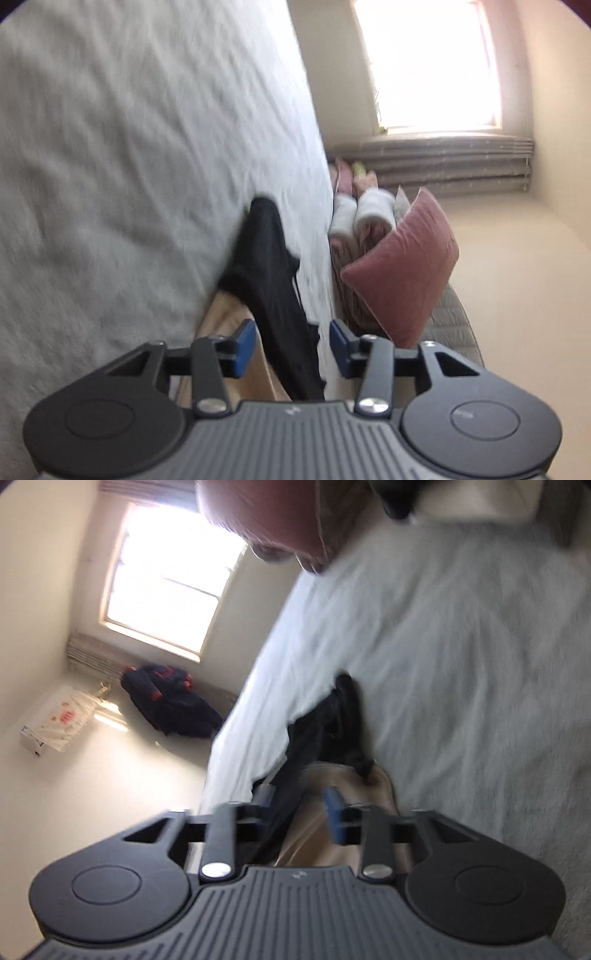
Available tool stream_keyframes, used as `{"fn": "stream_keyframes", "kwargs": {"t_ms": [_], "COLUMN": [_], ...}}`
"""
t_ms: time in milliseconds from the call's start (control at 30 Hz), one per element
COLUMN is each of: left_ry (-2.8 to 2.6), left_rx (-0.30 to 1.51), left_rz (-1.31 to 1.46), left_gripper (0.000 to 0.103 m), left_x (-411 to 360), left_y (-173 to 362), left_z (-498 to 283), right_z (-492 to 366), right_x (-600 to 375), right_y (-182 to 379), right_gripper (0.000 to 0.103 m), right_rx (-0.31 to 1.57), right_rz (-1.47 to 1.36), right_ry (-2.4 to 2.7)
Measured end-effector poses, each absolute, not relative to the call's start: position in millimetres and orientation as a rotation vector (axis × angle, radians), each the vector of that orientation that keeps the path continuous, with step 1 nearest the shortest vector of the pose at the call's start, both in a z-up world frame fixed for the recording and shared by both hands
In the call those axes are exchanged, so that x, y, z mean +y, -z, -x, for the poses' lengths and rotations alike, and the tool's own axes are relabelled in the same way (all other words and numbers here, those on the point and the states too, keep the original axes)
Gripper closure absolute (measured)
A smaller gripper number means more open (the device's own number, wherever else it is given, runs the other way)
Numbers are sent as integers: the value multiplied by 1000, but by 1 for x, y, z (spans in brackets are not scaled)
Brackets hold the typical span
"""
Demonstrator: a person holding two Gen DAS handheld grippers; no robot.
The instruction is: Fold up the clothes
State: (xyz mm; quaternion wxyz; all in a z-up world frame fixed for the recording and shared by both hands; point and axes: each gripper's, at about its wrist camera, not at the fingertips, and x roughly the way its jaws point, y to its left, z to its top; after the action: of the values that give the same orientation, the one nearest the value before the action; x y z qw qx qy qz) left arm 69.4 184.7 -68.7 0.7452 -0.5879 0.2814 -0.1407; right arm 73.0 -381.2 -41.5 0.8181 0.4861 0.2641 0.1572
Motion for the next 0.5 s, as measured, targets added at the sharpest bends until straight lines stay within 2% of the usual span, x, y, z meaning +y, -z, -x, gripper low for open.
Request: {"fn": "stream_keyframes", "kwargs": {"t_ms": [67,267,500], "left_ry": [276,180,185], "left_rx": [606,701,710], "left_rz": [1243,893,630], "left_gripper": [53,52,52], "left_x": [188,167,147], "left_y": [61,39,22], "left_z": [-66,-73,-74], "right_z": [-70,-75,-79], "right_x": [-381,-354,-341], "right_y": [32,19,28], "right_gripper": [52,52,52], "right_rx": [547,581,613], "right_rz": [-958,-551,-413], "right_ry": [-307,-194,-196]}}
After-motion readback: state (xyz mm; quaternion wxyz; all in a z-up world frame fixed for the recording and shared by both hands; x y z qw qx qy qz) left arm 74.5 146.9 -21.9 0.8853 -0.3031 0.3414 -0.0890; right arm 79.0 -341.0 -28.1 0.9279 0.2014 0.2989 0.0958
